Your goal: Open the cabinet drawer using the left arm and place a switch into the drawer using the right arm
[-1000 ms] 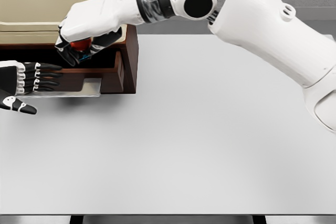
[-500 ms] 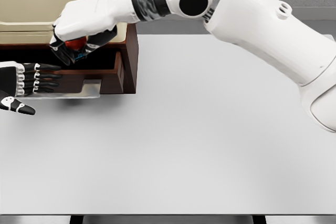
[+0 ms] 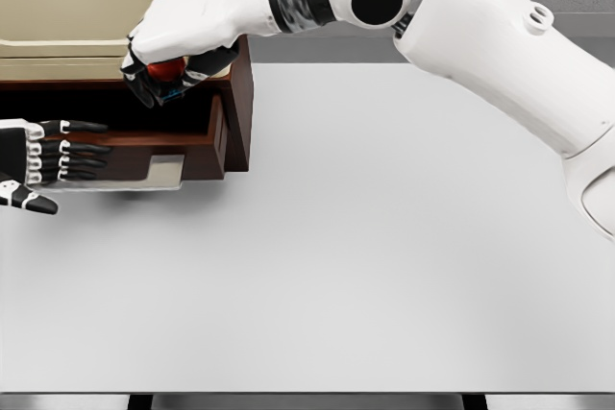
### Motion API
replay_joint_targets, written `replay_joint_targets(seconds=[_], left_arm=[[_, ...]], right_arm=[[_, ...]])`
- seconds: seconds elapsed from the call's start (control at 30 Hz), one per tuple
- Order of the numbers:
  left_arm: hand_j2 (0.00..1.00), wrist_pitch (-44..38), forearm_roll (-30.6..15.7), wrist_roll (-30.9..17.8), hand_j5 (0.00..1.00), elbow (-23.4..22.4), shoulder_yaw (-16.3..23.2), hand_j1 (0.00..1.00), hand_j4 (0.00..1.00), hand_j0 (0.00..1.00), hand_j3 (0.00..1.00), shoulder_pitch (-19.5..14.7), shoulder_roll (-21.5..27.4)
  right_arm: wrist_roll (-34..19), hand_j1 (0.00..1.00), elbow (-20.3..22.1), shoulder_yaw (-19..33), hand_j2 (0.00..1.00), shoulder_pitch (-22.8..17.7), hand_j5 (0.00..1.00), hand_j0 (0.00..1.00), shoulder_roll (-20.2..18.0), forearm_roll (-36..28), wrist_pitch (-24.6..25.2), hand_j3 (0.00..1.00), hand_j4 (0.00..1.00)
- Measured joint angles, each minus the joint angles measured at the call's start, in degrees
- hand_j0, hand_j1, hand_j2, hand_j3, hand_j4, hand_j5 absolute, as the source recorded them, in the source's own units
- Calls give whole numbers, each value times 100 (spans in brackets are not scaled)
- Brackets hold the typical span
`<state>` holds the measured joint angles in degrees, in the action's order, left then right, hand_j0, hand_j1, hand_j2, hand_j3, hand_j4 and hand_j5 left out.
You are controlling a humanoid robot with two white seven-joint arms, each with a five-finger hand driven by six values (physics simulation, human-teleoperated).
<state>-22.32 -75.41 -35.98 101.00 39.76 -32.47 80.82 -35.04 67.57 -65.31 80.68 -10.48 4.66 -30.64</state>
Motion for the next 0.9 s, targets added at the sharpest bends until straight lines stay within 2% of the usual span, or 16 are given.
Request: replay_joint_targets(seconds=[0.03,0.27,0.37,0.4,0.47,0.63,0.77,0.9], left_arm=[[100,-4,-2,-4,100,0,0,100,100,100,100,0,2],[100,-18,-3,-21,100,0,-3,100,100,100,100,0,5],[100,-19,8,-22,100,-1,1,100,100,100,100,-9,2],[100,-32,34,-24,100,-1,18,100,100,100,100,-43,-5],[100,-106,220,7,100,12,130,100,100,100,100,-325,-43],[100,-178,221,82,100,25,213,100,100,100,100,-885,-135],[100,-193,153,94,100,28,225,100,100,100,100,-973,-246],[100,-201,140,97,100,28,228,100,100,100,100,-1009,-459]], right_arm=[[0,100,-22,-2,100,0,100,100,7,2,12,100,100],[1,100,-131,-3,100,-9,100,100,26,16,56,100,100],[1,100,-17,20,100,-35,100,100,-167,15,-94,100,100],[1,100,61,39,100,-35,100,100,-295,11,-188,100,100],[1,100,204,108,100,-44,100,100,-578,-11,-317,100,100],[0,100,691,399,100,-633,100,100,-1706,-147,-431,100,100],[0,100,796,698,100,-1213,100,100,-2672,-398,-453,100,100],[-1,100,819,1030,100,-1899,100,100,-3405,-466,-459,100,100]])
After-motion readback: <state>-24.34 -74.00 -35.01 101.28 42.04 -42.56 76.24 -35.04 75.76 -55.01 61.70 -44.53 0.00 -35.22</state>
